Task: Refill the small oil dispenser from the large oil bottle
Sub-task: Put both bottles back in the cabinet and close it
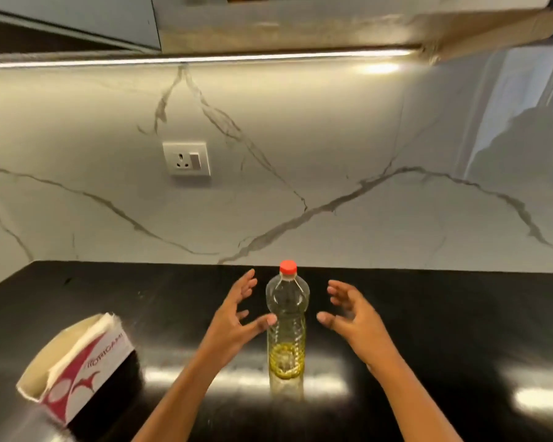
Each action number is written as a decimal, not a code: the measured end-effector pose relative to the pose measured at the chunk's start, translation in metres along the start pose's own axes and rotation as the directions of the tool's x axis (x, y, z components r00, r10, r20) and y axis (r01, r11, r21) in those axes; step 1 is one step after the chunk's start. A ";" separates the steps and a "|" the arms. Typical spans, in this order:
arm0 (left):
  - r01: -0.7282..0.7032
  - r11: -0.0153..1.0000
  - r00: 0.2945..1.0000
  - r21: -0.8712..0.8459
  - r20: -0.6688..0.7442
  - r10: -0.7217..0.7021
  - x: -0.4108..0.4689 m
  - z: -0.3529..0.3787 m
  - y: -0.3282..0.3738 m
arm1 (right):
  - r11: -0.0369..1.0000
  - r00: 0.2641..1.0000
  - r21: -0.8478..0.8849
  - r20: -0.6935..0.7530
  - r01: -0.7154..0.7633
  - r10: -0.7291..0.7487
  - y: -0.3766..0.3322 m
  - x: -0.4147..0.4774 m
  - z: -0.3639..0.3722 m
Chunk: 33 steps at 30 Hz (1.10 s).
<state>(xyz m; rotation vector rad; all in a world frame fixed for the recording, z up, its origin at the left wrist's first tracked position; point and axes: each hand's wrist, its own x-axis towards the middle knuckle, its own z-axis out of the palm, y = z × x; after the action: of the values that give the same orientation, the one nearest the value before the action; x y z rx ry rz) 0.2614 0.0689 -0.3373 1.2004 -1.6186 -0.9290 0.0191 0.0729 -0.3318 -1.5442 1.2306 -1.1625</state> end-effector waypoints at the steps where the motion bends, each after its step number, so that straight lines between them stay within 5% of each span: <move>1: 0.052 0.999 0.997 0.000 0.051 -0.052 0.001 0.006 -0.018 | 0.998 0.997 -0.029 0.049 -0.060 0.062 0.021 0.003 0.004; 8: 0.201 0.975 0.969 -0.094 0.166 -0.183 0.004 0.044 -0.086 | 0.964 0.933 -0.195 0.277 -0.178 0.229 0.101 0.014 0.046; 17: 0.187 0.980 0.977 -0.063 0.120 -0.179 0.000 0.049 -0.071 | 0.980 0.953 -0.148 0.252 -0.131 0.166 0.082 0.008 0.050; 25: -0.057 0.994 0.994 -0.096 0.089 0.066 -0.021 0.021 0.062 | 0.985 0.973 -0.150 0.225 0.082 -0.047 -0.049 -0.026 0.005; 33: -0.353 0.935 0.935 -0.038 0.026 0.354 -0.009 -0.009 0.236 | 0.929 0.952 -0.208 0.066 0.308 -0.300 -0.208 -0.038 -0.054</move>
<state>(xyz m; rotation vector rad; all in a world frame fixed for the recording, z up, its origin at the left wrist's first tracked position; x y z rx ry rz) 0.2003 0.1359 -0.1187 0.8351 -1.7642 -0.7422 0.0088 0.1452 -0.1257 -1.9648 1.1523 -1.2217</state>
